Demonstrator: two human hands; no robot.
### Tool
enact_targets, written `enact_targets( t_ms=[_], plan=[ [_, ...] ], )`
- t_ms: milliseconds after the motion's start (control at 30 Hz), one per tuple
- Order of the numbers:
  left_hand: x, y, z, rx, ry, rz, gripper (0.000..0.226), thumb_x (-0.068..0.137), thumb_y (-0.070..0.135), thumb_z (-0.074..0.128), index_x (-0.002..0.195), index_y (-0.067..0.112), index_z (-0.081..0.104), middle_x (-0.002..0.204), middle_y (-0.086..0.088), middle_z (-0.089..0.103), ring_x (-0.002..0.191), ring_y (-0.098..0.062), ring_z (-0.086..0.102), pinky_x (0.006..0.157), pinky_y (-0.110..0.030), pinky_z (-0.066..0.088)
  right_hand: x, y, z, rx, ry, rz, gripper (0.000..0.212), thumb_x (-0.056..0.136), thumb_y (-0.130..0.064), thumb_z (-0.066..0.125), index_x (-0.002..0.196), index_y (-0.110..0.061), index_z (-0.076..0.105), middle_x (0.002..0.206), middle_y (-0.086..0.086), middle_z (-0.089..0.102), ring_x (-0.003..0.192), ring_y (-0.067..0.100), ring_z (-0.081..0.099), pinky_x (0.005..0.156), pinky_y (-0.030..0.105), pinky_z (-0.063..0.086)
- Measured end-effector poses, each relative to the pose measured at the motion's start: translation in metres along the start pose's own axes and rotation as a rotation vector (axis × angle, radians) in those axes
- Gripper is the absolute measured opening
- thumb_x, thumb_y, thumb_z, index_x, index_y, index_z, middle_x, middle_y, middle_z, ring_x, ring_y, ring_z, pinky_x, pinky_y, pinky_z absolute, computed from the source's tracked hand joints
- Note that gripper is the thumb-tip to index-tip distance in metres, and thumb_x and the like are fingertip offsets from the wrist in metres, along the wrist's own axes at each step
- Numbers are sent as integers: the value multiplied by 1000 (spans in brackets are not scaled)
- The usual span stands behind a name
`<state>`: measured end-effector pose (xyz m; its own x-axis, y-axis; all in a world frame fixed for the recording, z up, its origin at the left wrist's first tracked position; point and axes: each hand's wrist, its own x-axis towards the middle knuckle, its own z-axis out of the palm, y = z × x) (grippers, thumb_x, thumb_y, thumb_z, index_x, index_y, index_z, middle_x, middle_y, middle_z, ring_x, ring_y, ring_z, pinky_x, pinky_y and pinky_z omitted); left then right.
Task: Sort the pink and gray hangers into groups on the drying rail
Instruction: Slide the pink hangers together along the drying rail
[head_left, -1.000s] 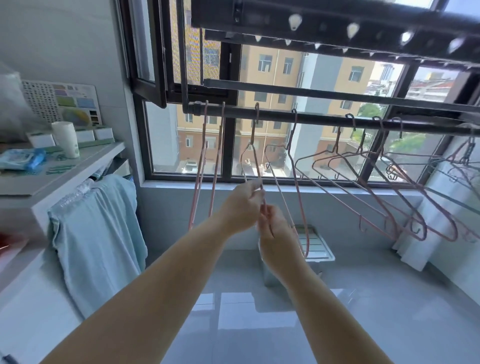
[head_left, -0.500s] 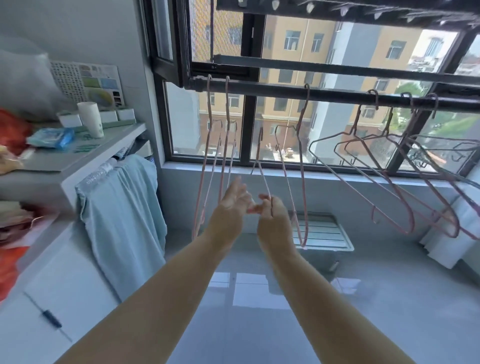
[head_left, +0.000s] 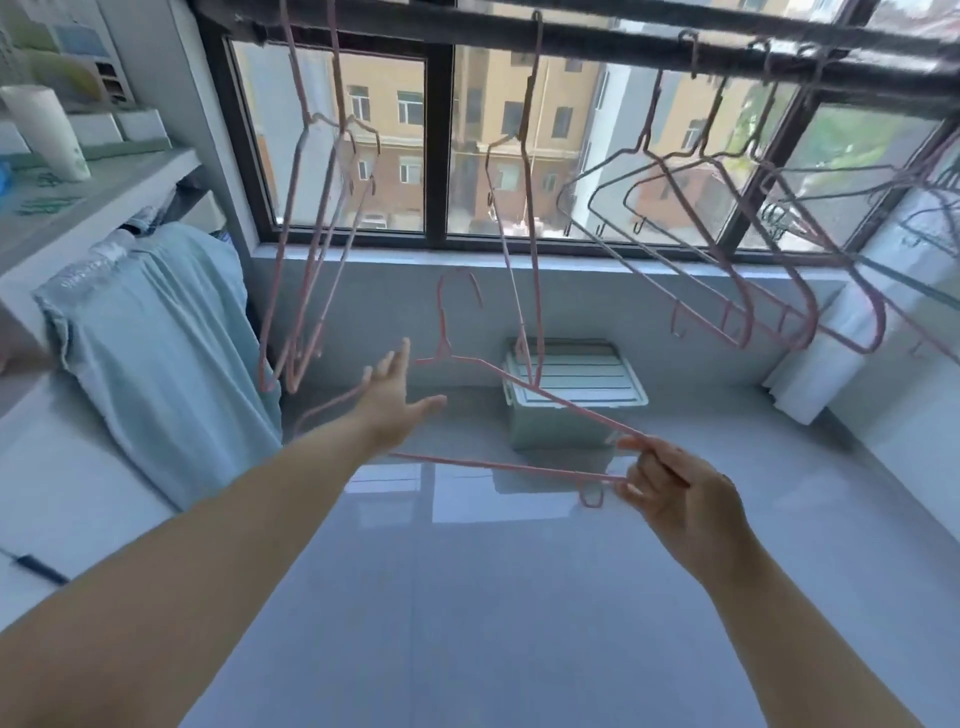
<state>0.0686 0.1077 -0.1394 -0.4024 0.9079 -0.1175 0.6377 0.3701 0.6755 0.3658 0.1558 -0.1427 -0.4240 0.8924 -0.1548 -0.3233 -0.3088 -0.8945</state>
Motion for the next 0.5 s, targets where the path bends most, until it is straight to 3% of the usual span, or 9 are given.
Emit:
enact_targets(
  t_ms=[67, 133, 167, 233, 267, 333, 400, 500],
  plan=[
    [4, -6, -3, 82, -12, 39, 58, 88, 38, 52, 139, 28, 26, 147, -7, 31, 138, -33, 20, 113, -44, 16, 0, 2, -17, 35, -34, 37, 30, 84, -21, 45, 88, -4, 69, 53, -4, 15, 45, 11, 32, 57, 23, 43],
    [2, -12, -9, -24, -60, 92, 18, 89, 28, 53, 106, 22, 56, 110, -9, 60, 108, -27, 51, 95, -36, 37, 4, 9, -28, -4, 16, 70, 27, 85, -22, 48, 83, -8, 71, 51, -4, 25, 50, 11, 41, 59, 23, 47],
    [-1, -15, -13, -87, -88, 116, 6, 90, 22, 53, 88, 22, 59, 89, -7, 61, 89, -24, 54, 81, -32, 40, 8, 13, -31, -64, 68, 87, 28, 88, -21, 47, 81, -11, 72, 53, -4, 37, 55, 12, 47, 61, 23, 49],
    [-10, -22, -19, -120, -114, 126, 19, 90, 15, 53, 74, 22, 61, 71, -3, 55, 70, -19, 47, 66, -30, 38, 18, 24, -32, -313, 195, 102, 25, 93, -20, 46, 90, -18, 70, 78, 1, 55, 75, 14, 54, 75, 27, 49],
    [-14, -24, -20, -130, -118, 115, 20, 90, 14, 53, 74, 21, 62, 69, -3, 54, 67, -18, 45, 63, -28, 39, 23, 30, -30, -494, 274, 101, 21, 93, -19, 47, 104, -18, 65, 96, 3, 54, 88, 16, 53, 83, 30, 45],
    [-22, -26, -19, -142, -112, 102, 17, 90, 13, 52, 79, 16, 64, 67, -3, 52, 65, -17, 44, 58, -25, 37, 27, 41, -19, -808, 364, 102, 40, 90, -17, 50, 130, -13, 44, 126, 7, 41, 113, 22, 44, 98, 36, 37],
    [-28, -21, -13, -220, -94, 71, 16, 91, 13, 49, 88, 12, 65, 63, 0, 47, 60, -14, 41, 54, -21, 36, 19, 53, 5, -934, 258, 68, 51, 88, -14, 53, 135, -12, 35, 137, 8, 32, 122, 24, 39, 103, 35, 33],
    [-33, -1, 0, -400, -44, 1, 23, 94, 6, 40, 103, 6, 61, 66, -1, 44, 58, -12, 38, 52, -17, 36, -12, 74, 49, -1007, -148, 17, 49, 87, -16, 54, 132, -23, 37, 130, -8, 34, 124, 14, 37, 101, 25, 30]
  ],
)
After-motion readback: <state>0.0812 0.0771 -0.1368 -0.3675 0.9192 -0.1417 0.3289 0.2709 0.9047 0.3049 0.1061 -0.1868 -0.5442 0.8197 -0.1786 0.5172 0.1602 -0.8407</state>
